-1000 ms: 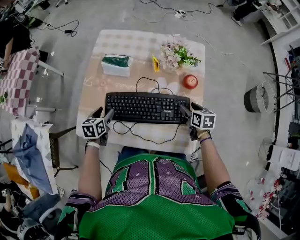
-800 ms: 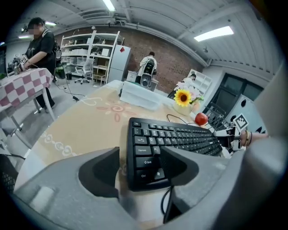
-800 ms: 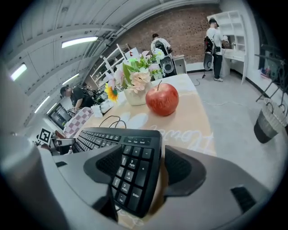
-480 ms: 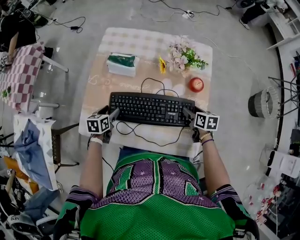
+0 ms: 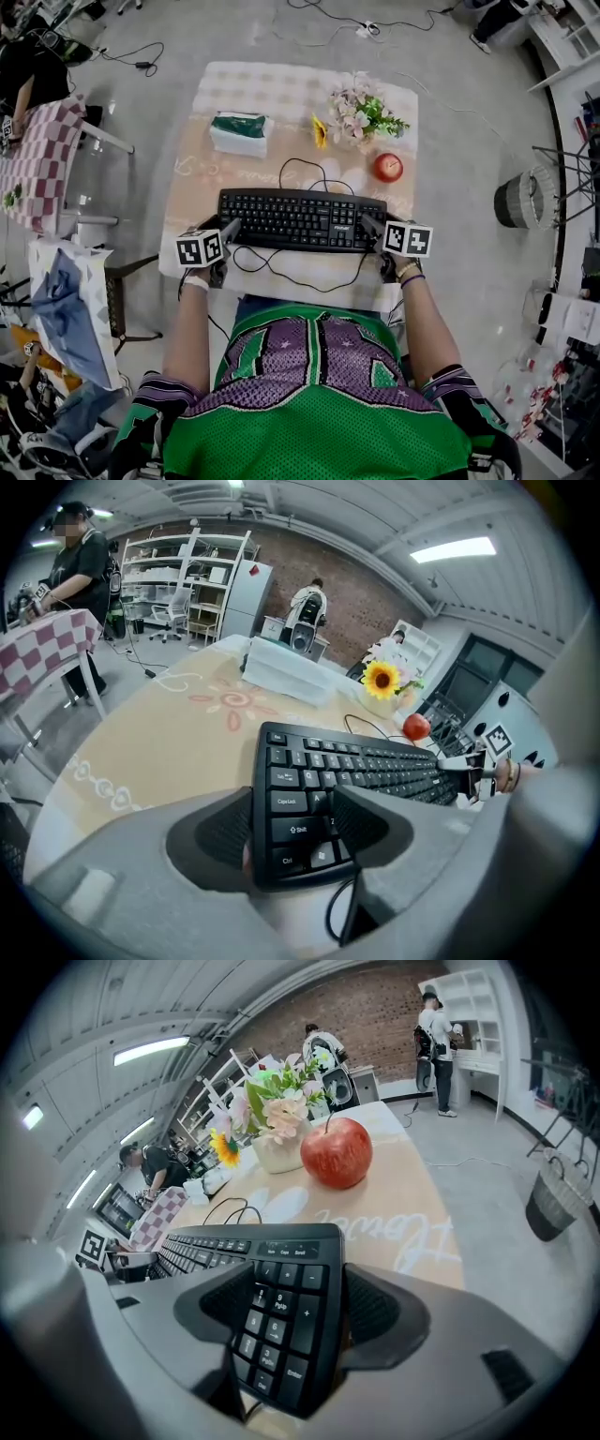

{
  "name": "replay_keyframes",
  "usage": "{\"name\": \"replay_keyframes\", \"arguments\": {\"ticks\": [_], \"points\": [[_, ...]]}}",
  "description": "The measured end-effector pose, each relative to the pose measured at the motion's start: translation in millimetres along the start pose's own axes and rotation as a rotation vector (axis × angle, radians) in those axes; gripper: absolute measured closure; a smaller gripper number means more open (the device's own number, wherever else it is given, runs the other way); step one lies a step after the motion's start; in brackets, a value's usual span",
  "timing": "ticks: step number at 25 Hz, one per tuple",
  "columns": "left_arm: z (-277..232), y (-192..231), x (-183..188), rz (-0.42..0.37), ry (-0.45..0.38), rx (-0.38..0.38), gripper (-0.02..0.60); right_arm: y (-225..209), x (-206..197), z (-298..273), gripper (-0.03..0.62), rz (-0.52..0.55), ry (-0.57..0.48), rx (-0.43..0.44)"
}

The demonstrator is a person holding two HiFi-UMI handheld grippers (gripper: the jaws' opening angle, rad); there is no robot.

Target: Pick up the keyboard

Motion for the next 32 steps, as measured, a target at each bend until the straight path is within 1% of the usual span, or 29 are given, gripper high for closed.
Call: {"name": "replay_keyframes", "arguments": {"ticks": [5,10,16,21,32], "points": [[1,-1,0,-0.026,0.016,0.000,0.314,6,-8,7,0.312,0.016,-0.029,-0.041],[10,-2,0,-0.040,0.004,-0.006,0.314,14,-11,19,0.312,0.023,-0.057,-0.055],[21,-1,16,-0.071,-0.008,-0.029,0.314,27,-12,37,0.310,0.028,-0.118,-0.069],[34,-2,31,-0.114,-0.049,-0.034,0.314,39,-12,51,0.310,0.022,-0.165,-0.067],[73,-5,44,-0.162,-0.134,-0.038,0.314,73,-15,90,0.310,0.056,-0.255,-0.062]]}}
Point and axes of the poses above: the fingertips, and each gripper's own axes: z backward along the fingers, y to its left, x out of its top, the point moved 8 cm from there along z, backward along the fingers, and after that the axes turned 9 degrees about -z, right-handed, at the moved point
